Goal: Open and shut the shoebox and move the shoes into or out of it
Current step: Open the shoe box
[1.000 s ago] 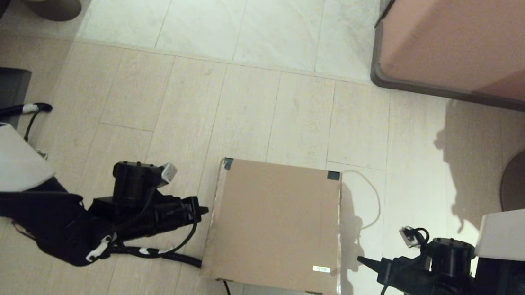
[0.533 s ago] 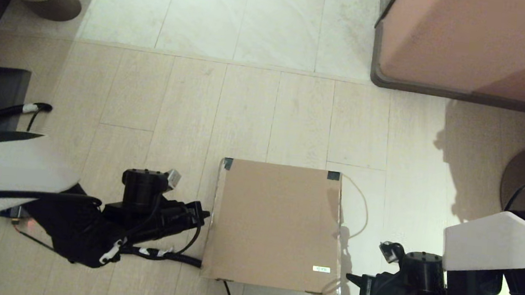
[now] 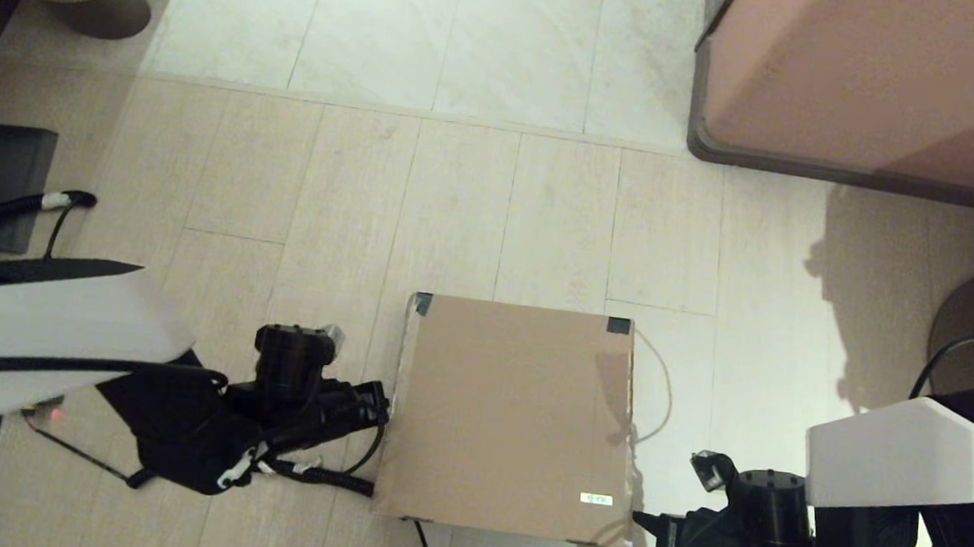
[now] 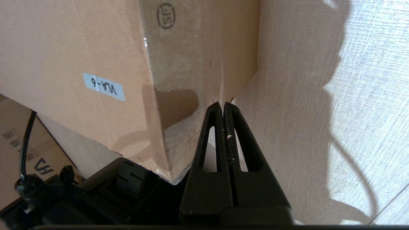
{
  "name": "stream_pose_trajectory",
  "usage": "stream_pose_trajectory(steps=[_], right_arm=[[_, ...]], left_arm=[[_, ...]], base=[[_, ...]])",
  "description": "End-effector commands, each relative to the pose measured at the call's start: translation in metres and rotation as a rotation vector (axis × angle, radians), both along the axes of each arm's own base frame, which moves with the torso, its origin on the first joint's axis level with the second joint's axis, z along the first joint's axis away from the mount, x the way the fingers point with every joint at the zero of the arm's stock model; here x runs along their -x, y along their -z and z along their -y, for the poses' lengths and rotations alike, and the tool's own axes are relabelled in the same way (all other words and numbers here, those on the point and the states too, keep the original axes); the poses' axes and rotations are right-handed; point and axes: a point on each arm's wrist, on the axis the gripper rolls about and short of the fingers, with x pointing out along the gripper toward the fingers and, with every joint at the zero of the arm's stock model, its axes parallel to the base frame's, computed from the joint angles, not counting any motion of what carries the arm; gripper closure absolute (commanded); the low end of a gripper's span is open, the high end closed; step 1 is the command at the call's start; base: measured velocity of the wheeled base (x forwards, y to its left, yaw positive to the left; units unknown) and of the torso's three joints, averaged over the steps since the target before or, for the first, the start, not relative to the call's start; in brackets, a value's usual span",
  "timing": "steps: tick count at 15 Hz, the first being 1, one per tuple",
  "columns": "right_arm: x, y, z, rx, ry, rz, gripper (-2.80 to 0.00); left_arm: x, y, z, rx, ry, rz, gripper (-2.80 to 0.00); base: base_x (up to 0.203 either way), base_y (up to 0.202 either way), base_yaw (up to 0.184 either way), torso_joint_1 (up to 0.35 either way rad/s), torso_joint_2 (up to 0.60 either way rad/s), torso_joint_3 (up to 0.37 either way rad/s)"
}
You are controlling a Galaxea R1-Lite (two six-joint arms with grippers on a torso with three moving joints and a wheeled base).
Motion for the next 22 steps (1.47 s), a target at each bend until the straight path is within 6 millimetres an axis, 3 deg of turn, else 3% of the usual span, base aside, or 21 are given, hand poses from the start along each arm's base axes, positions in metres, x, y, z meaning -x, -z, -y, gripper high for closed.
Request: stream_pose_trajectory(steps=[1,12,19,22], right_arm=[[-0.001,-0.002,-0.001,-0.006,-0.003,0.012,0.00],[0.000,-0.001,-0.006,0.024,0.008,0.020,0.00],[0.002,-0.009,-0.013,0.015,-0.011,0.041,0.00],[0.005,-0.021,-0.015,0.000,-0.015,0.063,0.00]], left_arm=[[-0.003,0.005,-0.002,-0.009,-0.023,-0.002,0.00],[-0.031,0.027,0.012,-0.060,-0.025,-0.026,0.00],[-0.025,0.020,0.022,-0.051,-0.001,-0.014,0.00],[-0.021,0.008,0.021,-0.044,0.000,0.007,0.00]], base=[[0.000,0.000,0.000,0.000,0.00,0.000],[0.000,0.000,0.000,0.000,0.00,0.000],[0.000,0.000,0.000,0.000,0.00,0.000],[0.000,0.000,0.000,0.000,0.00,0.000]])
